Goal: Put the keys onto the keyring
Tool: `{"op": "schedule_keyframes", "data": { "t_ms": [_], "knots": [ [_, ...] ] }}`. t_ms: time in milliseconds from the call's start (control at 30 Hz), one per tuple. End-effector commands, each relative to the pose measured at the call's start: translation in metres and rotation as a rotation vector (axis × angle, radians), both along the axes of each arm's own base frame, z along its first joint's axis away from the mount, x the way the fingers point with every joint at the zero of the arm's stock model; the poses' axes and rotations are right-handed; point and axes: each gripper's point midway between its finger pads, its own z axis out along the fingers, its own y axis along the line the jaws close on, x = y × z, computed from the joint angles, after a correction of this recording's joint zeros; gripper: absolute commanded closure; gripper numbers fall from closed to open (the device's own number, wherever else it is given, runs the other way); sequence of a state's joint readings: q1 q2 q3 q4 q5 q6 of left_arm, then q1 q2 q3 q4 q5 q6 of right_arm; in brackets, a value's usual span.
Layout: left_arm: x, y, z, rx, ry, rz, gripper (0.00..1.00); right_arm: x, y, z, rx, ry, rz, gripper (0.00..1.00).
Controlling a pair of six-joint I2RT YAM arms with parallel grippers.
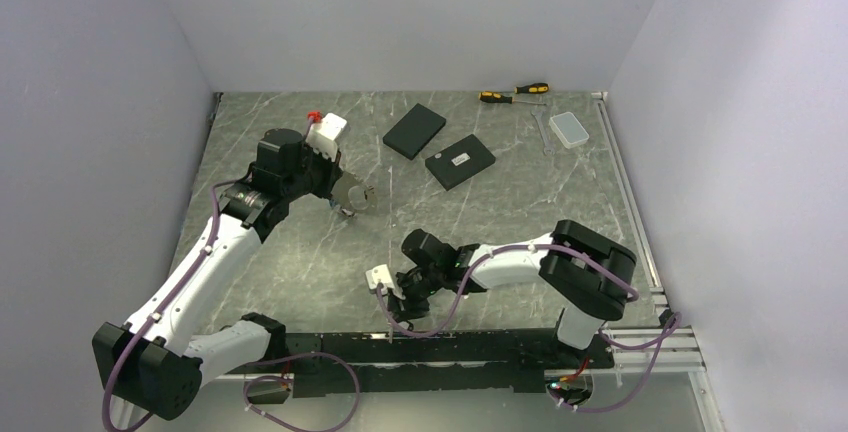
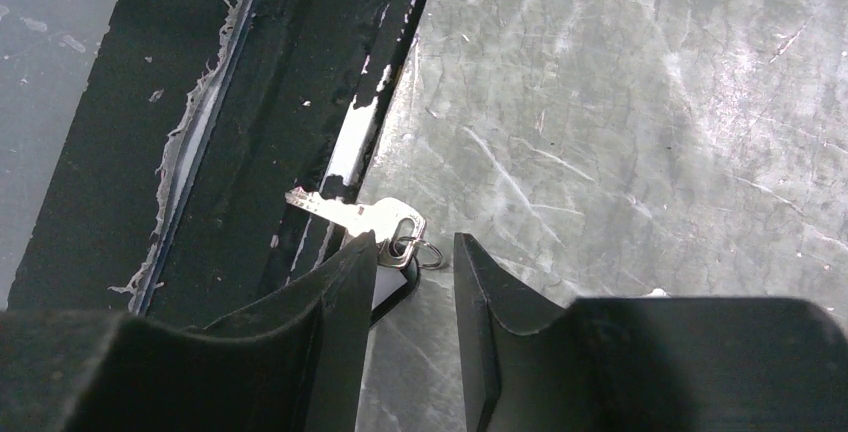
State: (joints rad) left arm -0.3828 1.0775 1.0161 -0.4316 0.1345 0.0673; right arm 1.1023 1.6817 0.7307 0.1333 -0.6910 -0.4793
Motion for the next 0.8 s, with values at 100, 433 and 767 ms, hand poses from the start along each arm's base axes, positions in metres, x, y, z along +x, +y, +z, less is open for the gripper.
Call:
{"op": "schedule_keyframes", "data": {
  "t_ms": [100, 433, 767],
  "knots": [
    [0.0057, -0.0041, 0.0322, -0.038, -0.099, -0.019, 1.00, 0.0012, 0.0123, 0.0128, 0.053, 0.020, 0.039, 0.66],
    [0.0060, -0.0042, 0.0317, -0.037, -0.098, -0.020, 1.00, 0.0035, 0.0116, 0.0114, 0.039, 0.019, 0.028, 0.88],
    [0.0058, -0.0045, 0.0318, -0.038, -0.098, -0.022, 1.00, 0.0088, 0.0088, 0.0132, 0.037, 0.007, -0.004, 1.00]
  ]
}}
